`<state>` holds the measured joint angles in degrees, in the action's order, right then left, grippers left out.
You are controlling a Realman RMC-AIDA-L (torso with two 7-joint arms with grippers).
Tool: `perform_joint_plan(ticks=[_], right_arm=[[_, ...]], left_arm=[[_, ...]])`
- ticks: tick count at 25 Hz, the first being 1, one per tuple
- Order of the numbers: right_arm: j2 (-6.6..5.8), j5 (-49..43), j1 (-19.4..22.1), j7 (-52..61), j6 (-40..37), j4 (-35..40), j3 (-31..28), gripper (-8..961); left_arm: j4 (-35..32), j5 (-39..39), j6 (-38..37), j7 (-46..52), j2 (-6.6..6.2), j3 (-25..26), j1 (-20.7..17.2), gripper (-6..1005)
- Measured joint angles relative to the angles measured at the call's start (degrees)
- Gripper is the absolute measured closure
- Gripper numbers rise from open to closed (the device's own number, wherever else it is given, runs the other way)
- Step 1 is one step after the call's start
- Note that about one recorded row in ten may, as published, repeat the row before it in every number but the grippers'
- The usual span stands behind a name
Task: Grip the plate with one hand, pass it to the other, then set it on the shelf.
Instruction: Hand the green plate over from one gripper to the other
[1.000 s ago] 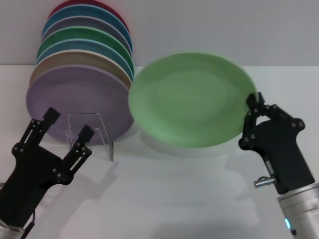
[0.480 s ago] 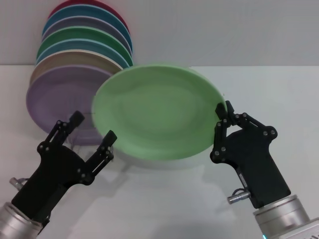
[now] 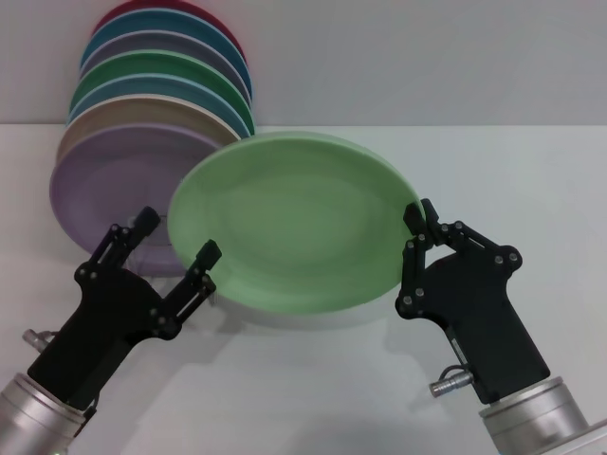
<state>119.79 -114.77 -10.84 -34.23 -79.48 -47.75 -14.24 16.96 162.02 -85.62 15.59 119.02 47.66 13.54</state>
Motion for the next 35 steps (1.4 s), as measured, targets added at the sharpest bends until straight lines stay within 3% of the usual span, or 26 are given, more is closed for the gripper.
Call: perform_joint_plan(ticks=[19, 25, 35], right_arm=[[-0.18, -0.4, -0.1, -0.1, -1.0, 0.8, 1.2, 935], [-0.17, -0.5, -0.3, -0.1, -1.4, 1.0, 1.2, 935], [-0.04, -0.3, -0.5, -0.1, -1.7, 1.3, 1.2, 934]], left_arm=[[0.0, 0.0, 0.0, 0.2, -0.07, 0.9, -0.3, 204], [-0.1, 0.0, 0.2, 0.2, -0.02, 0.9, 0.0, 402], [0.0, 0.0, 0.9, 0.2, -0.02, 1.0, 0.1, 472]])
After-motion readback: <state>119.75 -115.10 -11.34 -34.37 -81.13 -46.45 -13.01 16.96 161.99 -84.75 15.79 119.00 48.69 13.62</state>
